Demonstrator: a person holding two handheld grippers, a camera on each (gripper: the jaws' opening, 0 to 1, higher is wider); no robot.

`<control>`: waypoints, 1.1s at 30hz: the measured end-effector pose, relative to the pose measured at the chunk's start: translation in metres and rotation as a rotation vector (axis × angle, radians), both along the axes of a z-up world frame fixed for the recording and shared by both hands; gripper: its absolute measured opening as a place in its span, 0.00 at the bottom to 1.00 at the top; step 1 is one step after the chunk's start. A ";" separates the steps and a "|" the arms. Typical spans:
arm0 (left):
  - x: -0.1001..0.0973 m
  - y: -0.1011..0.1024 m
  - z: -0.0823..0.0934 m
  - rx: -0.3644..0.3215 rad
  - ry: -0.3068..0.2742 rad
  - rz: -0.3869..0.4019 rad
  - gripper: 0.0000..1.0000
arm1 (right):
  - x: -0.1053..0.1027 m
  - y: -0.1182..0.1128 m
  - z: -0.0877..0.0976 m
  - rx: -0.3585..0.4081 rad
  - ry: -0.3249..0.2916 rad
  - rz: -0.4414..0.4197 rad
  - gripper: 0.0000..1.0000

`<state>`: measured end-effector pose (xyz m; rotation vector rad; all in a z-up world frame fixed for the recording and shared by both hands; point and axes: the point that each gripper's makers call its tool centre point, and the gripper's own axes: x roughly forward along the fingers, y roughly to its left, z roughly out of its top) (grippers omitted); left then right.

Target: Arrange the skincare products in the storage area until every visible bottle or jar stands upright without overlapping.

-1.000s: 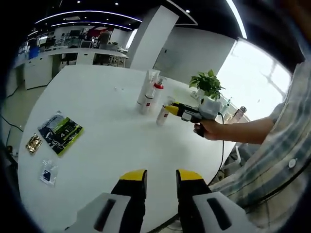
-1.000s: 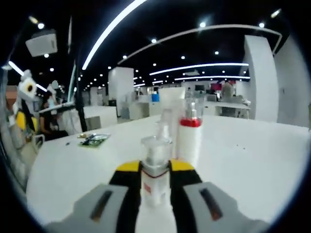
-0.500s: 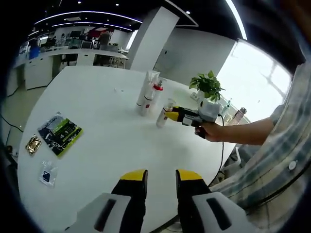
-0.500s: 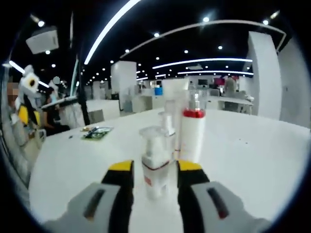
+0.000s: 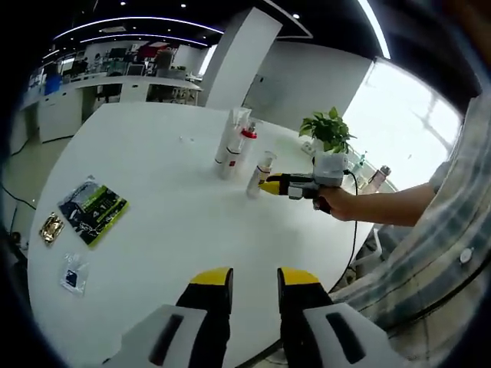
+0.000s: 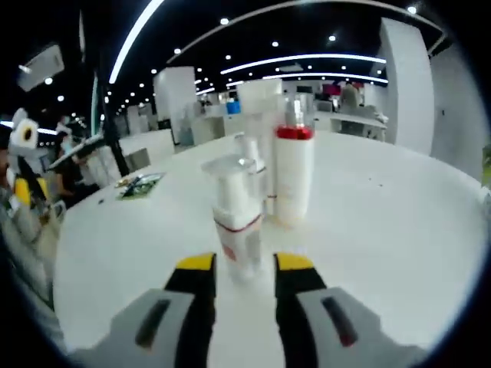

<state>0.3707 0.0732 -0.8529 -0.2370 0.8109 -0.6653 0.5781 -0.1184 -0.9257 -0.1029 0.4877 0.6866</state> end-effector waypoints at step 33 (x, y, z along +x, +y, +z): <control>0.000 0.009 -0.009 0.008 0.033 0.025 0.24 | 0.024 0.003 0.005 -0.003 0.053 -0.112 0.19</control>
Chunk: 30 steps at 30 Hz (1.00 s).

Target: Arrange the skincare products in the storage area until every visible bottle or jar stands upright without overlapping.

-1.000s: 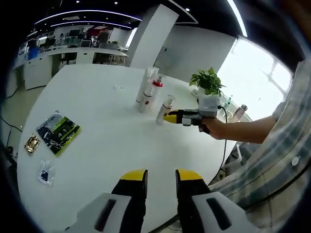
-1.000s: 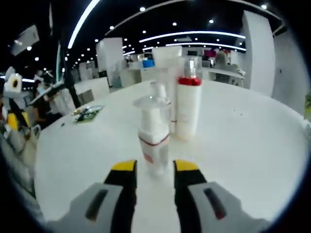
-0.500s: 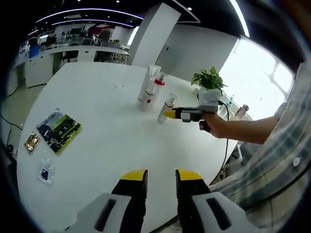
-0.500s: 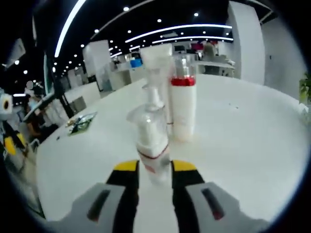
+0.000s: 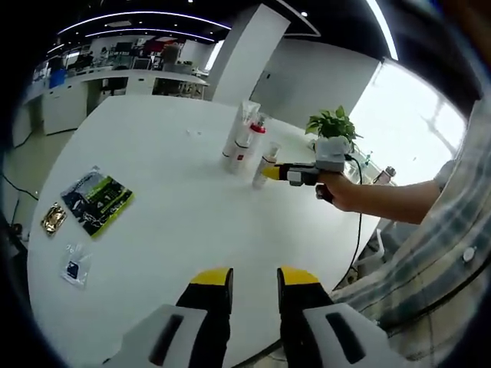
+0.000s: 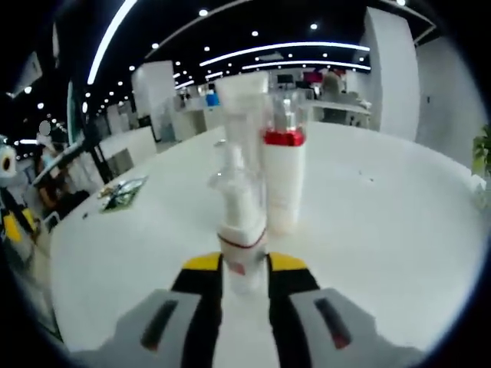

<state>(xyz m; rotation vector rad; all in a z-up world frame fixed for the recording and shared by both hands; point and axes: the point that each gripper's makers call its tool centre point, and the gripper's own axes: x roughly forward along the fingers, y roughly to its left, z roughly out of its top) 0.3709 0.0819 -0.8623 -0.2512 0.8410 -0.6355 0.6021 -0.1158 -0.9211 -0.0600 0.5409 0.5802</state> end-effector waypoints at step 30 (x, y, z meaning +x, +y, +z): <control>-0.006 0.011 -0.003 0.002 0.009 0.020 0.23 | -0.004 -0.001 -0.022 -0.048 0.067 -0.021 0.16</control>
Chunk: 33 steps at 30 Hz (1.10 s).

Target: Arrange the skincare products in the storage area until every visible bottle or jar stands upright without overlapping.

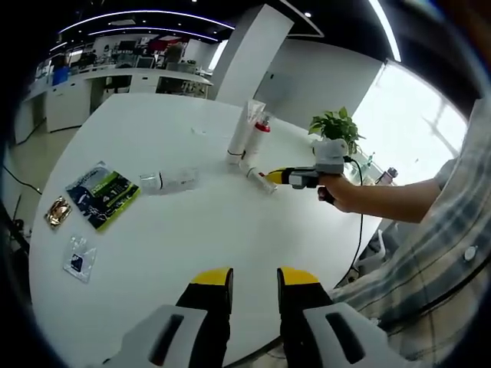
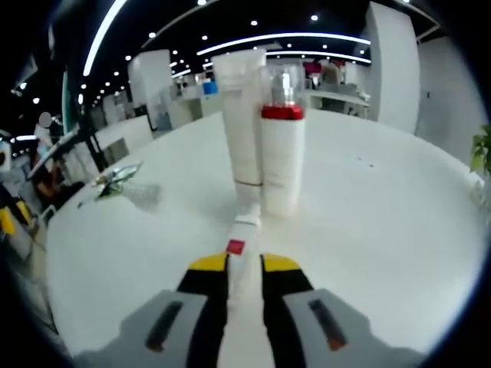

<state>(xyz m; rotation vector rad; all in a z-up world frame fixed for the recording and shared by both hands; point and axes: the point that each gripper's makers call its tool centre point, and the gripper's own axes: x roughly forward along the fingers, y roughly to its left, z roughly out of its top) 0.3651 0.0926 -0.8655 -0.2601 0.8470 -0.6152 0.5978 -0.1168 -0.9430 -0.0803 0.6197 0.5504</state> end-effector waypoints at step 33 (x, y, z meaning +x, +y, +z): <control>-0.002 -0.010 0.002 -0.027 0.013 0.015 0.23 | -0.031 0.009 -0.016 0.038 0.156 0.071 0.20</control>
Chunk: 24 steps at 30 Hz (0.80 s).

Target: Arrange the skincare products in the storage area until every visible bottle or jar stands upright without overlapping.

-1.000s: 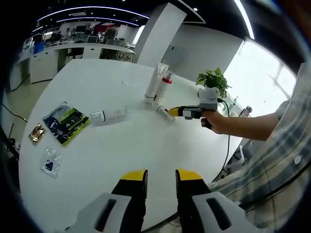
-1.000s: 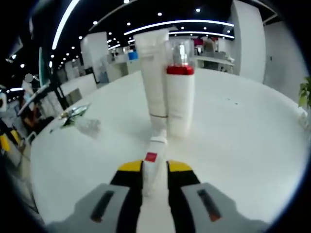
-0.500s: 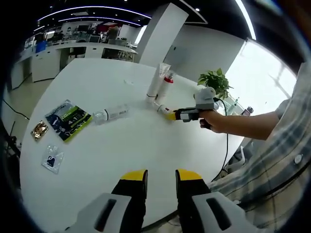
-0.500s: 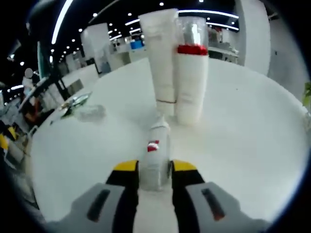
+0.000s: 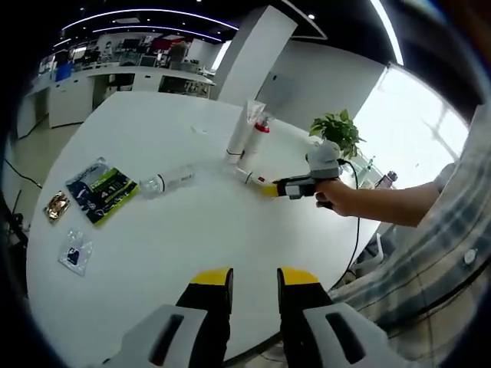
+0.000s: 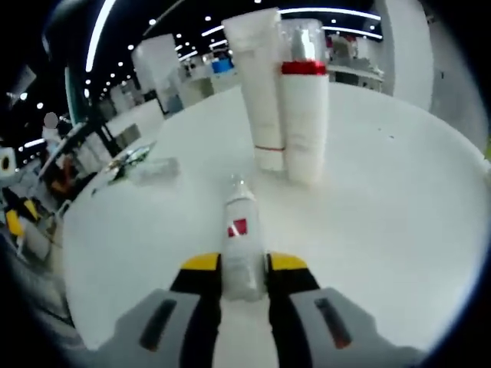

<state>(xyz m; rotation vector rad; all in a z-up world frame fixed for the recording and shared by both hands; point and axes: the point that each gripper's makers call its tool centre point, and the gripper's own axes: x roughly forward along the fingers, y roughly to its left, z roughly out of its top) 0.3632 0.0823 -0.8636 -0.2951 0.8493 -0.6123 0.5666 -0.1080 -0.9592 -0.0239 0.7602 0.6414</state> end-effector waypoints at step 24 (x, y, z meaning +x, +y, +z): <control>0.066 -0.057 0.034 -0.478 0.131 0.217 0.38 | -0.062 0.043 0.096 0.490 -0.086 -0.031 0.20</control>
